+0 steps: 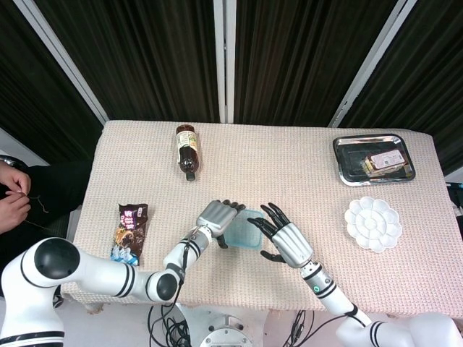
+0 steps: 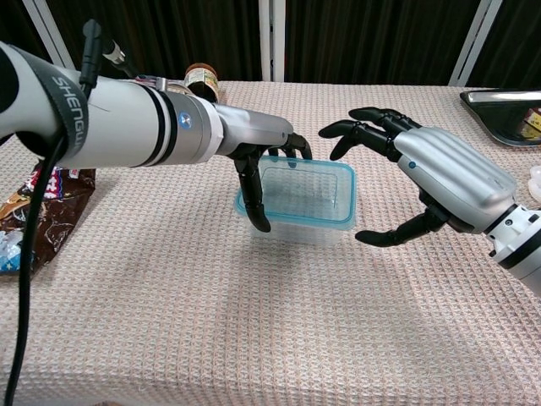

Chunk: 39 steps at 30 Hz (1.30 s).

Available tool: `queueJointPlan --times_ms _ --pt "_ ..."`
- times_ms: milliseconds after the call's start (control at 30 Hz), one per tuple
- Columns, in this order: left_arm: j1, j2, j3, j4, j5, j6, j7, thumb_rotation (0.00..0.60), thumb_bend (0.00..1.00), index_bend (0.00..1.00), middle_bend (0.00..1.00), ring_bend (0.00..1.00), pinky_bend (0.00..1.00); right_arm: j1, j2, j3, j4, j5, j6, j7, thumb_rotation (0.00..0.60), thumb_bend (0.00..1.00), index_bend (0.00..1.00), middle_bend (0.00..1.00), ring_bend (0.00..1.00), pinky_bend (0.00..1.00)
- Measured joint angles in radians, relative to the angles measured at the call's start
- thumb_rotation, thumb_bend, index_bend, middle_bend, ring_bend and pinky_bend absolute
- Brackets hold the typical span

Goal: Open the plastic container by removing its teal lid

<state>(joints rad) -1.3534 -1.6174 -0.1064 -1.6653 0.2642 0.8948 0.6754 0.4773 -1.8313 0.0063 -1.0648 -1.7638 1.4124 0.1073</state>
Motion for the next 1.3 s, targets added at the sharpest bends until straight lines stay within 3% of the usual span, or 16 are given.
queueJointPlan --times_ms 567,1300 --pt "-0.007 0.009 0.001 -0.014 -0.018 -0.001 0.015 0.600 0.05 0.16 0.25 0.13 0.30 0.033 -0.049 -0.016 0.119 -0.033 0.045 0.066 0.600 0.03 0.17 0.29 0.06 0.00" --pt "-0.007 0.017 0.007 -0.011 -0.036 -0.021 0.009 0.600 0.05 0.16 0.24 0.13 0.30 0.068 -0.077 -0.025 0.176 -0.029 0.044 0.110 0.600 0.03 0.17 0.30 0.06 0.00"
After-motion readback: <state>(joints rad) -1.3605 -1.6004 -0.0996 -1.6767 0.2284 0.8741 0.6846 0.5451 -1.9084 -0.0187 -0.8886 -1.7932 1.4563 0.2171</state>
